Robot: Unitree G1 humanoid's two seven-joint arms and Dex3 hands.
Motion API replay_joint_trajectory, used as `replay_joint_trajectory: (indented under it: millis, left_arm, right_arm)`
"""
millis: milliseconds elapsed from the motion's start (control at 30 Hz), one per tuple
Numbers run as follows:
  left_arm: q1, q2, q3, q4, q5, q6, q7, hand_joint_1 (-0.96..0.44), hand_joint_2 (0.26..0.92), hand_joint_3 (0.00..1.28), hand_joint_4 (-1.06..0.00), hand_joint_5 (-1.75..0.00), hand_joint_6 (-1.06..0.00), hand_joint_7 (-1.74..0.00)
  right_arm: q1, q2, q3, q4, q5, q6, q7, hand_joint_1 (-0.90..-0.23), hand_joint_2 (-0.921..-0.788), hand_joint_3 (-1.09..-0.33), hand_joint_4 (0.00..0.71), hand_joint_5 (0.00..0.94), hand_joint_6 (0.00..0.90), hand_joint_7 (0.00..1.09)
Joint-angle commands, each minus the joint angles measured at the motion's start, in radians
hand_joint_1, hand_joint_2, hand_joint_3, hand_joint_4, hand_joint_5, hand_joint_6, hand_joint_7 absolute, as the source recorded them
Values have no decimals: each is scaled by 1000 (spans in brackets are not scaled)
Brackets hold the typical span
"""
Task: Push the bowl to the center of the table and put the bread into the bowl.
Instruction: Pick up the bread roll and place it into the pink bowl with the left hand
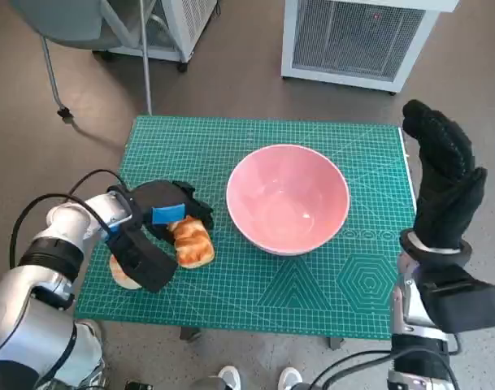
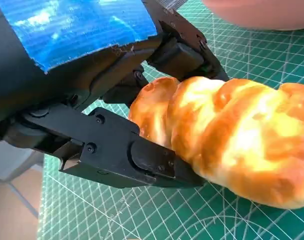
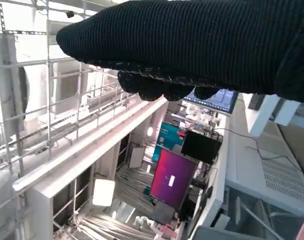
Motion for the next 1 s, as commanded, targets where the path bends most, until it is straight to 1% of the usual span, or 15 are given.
replay_joint_trajectory:
  millis: [33,133,333,367,400,433,500,600,733,800,933,1000]
  left_arm:
    - [-13,27,9,18,-21,-33,-5,-2,920,86,-570,-1396,-730,-946]
    - [-31,41,40,19,-58,-56,-26,-2,920,81,-578,-1377,-731,-956]
    - [-80,79,132,-5,-161,-94,-97,0,920,75,-577,-1422,-759,-877]
    - [-86,86,148,-12,-178,-101,-107,0,920,72,-591,-1366,-740,-943]
    - [-96,95,170,-24,-203,-112,-118,0,920,71,-596,-1346,-733,-966]
    - [-102,100,187,-34,-220,-119,-127,0,920,72,-608,-1269,-712,-1053]
    - [-116,111,226,-55,-260,-135,-141,0,920,74,-624,-1182,-687,-1150]
    - [-136,118,286,-87,-328,-156,-160,0,920,73,-641,-1143,-666,-1195]
    - [-165,106,342,-125,-386,-156,-175,0,920,72,-650,-1132,-657,-1208]
    - [-178,91,359,-146,-403,-143,-181,0,920,67,-653,-1175,-662,-1158]
    - [-191,54,378,-199,-418,-114,-182,0,920,68,-649,-1242,-672,-1087]
    - [-197,34,376,-220,-407,-104,-173,0,920,70,-648,-1215,-664,-1124]
  right_arm:
    - [20,7,1,16,12,2,7,-517,-921,-774,325,9,-1,645]
    - [22,9,2,13,17,4,9,-517,-921,-774,321,7,0,645]
    - [25,10,2,6,26,12,12,-520,-921,-774,318,4,0,666]
    - [26,10,2,5,27,13,12,-520,-921,-774,317,4,0,669]
    - [27,10,2,3,27,13,13,-519,-921,-774,317,4,0,670]
    - [27,9,2,2,27,14,13,-518,-921,-775,317,4,0,673]
    - [29,10,4,-3,27,15,12,-517,-921,-775,317,4,0,677]
    - [31,10,5,-9,26,18,12,-516,-921,-775,317,4,-1,681]
    - [31,10,7,-14,26,22,12,-516,-921,-776,317,4,-1,682]
    - [30,10,7,-15,26,23,12,-516,-921,-776,317,4,-1,683]
    - [29,11,8,-14,25,23,11,-516,-921,-776,317,3,-1,683]
    - [31,12,9,-16,23,22,10,-516,-921,-776,318,4,-1,683]
